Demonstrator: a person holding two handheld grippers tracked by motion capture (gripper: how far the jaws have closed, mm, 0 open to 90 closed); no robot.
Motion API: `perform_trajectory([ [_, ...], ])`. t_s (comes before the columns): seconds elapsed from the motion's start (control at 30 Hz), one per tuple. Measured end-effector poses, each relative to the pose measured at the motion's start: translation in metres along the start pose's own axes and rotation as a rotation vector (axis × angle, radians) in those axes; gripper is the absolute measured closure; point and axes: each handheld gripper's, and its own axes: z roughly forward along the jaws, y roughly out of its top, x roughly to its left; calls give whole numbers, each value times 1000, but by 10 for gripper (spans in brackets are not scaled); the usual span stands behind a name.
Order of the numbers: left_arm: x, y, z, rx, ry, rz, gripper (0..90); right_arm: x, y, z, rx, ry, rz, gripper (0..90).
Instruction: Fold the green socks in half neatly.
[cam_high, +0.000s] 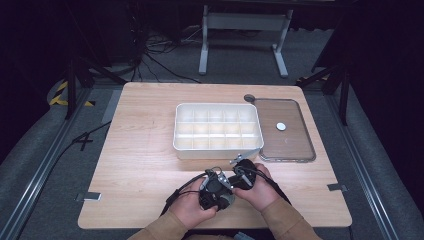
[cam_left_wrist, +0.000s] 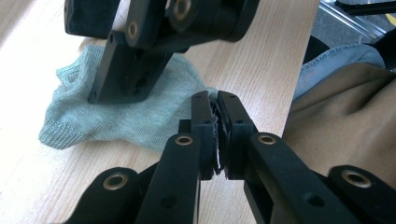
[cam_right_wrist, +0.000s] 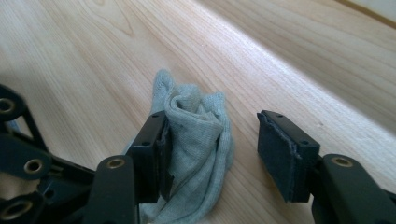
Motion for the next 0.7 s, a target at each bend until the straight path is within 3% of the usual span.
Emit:
perform_trajectory([
  [0.3, 1, -10, -11, -33, 7, -32, 816, 4, 4, 1, 36, 55, 40, 719],
  [0.4, 5, -14, -18, -34, 21, -50, 802, 7, 6, 1, 42, 40, 34, 742],
  [0.47, 10, -18, -25, -45, 60, -63, 801, 8, 7, -1, 42, 29, 26, 760],
  [0.5, 13, -22, -30, -63, 64, -87, 799, 9, 7, -1, 41, 31, 24, 763],
  [0.7, 30, -37, -53, -109, 95, -140, 790, 11, 7, -23, -76, 44, 20, 770],
])
